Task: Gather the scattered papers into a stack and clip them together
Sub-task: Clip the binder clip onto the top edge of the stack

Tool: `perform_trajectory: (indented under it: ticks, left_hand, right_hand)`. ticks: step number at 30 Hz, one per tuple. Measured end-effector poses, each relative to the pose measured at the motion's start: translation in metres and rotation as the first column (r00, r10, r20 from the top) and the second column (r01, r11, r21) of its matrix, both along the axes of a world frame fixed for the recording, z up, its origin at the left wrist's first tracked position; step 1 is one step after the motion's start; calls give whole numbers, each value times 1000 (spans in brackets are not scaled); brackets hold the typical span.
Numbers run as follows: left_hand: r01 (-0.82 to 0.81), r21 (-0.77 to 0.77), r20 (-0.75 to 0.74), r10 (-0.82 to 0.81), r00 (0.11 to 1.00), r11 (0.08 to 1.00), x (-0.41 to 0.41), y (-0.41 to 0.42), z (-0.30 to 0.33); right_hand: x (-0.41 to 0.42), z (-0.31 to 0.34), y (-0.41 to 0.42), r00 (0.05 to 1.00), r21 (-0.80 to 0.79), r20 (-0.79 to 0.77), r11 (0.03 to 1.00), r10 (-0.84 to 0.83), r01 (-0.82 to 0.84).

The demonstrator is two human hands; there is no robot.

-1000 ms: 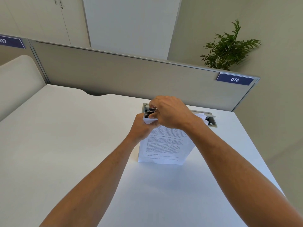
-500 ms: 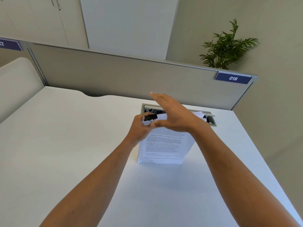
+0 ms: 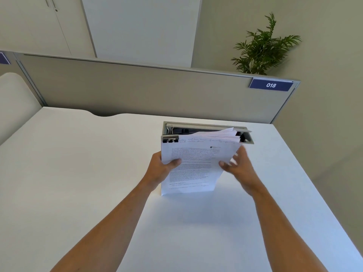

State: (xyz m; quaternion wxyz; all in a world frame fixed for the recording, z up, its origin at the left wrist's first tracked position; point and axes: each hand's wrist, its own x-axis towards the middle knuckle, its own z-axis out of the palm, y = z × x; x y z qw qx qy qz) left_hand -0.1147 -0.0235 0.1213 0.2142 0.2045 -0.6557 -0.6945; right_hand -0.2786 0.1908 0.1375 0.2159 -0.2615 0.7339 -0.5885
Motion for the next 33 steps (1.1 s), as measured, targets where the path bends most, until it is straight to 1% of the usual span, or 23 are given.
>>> perform_trajectory:
  ticks: [2, 4, 6, 9, 11, 15, 18, 20, 24, 27, 33]
  left_hand:
    - [19, 6, 27, -19, 999, 1000, 2, 4, -10]
    - [35, 9, 45, -35, 998, 999, 4, 6, -15]
    - [64, 11, 66, -64, 996, 998, 4, 3, -15]
    - [94, -1, 73, -94, 993, 996, 3, -4, -11]
    - [92, -12, 66, -91, 994, 996, 1, -9, -9]
    - [-3, -31, 41, 4, 999, 1000, -3, -21, -8]
    - [-72, 5, 5, 72, 997, 997, -10, -26, -9]
    - [-116, 10, 8, 116, 993, 993, -16, -30, -11]
    - [-230, 20, 114, 226, 967, 973, -29, -39, -21]
    - [-220, 44, 178, 209, 962, 974, -35, -47, -36]
    - [-163, -6, 349, 155, 924, 987, -38, -58, -78]
  right_hand:
    - [1, -25, 0, 990, -14, 123, 998, 69, -68]
    - [2, -42, -4, 981, -23, 169, 995, 95, -93]
    - [3, -52, -9, 985, -6, 149, 996, 90, -90]
    - [4, -55, -16, 999, 83, 43, 996, 20, -24]
    - [5, -51, -19, 1000, 82, 10, 997, 4, -5]
    - [8, -47, -25, 999, 63, -29, 998, 24, -22]
    - [11, -48, -33, 999, 66, -23, 997, -44, 45]
    - [14, -50, -41, 995, 51, -1, 994, -97, 97]
    - [15, -60, -51, 982, 61, 79, 984, -171, 166]
    - [13, -72, -58, 972, 94, 126, 977, -201, 190]
    - [3, -100, -73, 949, 191, 191, 957, -253, 217]
